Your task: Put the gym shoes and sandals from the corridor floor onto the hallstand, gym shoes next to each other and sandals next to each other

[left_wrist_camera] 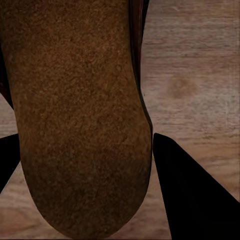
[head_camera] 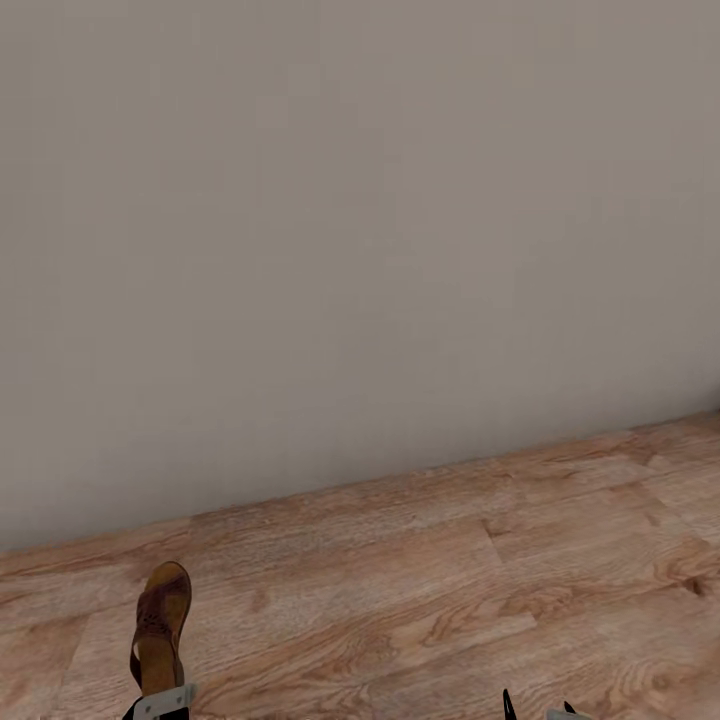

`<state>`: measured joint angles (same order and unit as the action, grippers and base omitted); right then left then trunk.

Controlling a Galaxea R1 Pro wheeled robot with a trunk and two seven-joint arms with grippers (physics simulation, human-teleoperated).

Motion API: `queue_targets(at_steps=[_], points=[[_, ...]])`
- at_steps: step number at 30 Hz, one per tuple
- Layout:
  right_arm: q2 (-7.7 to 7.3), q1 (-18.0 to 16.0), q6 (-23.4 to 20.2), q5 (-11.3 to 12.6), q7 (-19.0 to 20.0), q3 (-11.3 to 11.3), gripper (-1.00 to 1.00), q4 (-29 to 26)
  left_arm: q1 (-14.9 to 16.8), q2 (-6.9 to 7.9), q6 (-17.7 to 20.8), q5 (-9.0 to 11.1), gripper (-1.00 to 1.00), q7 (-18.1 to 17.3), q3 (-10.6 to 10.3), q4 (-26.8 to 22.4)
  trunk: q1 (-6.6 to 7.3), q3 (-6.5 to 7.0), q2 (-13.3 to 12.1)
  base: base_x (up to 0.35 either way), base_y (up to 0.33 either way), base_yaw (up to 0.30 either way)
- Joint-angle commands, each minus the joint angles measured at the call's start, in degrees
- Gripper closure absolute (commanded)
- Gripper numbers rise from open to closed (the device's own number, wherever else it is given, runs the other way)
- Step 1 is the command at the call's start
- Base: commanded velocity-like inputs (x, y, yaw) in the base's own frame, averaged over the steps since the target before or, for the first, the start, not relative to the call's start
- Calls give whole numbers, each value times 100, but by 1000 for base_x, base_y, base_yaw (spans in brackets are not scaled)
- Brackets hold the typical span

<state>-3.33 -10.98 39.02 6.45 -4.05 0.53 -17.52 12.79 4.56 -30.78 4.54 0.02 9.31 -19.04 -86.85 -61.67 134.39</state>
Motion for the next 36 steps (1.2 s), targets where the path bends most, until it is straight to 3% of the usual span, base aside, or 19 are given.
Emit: queue_targets(at_steps=[1, 36], points=[[-2, -1, 18, 40, 9, -10, -100, -3, 4, 1, -16, 35, 100, 7, -17, 5, 1, -10, 2, 1, -1, 236], [-12, -1, 23, 41, -8, -1, -100, 1, 4, 1, -16, 29, 100, 7, -17, 5, 1, -212, 2, 0, 0, 223]])
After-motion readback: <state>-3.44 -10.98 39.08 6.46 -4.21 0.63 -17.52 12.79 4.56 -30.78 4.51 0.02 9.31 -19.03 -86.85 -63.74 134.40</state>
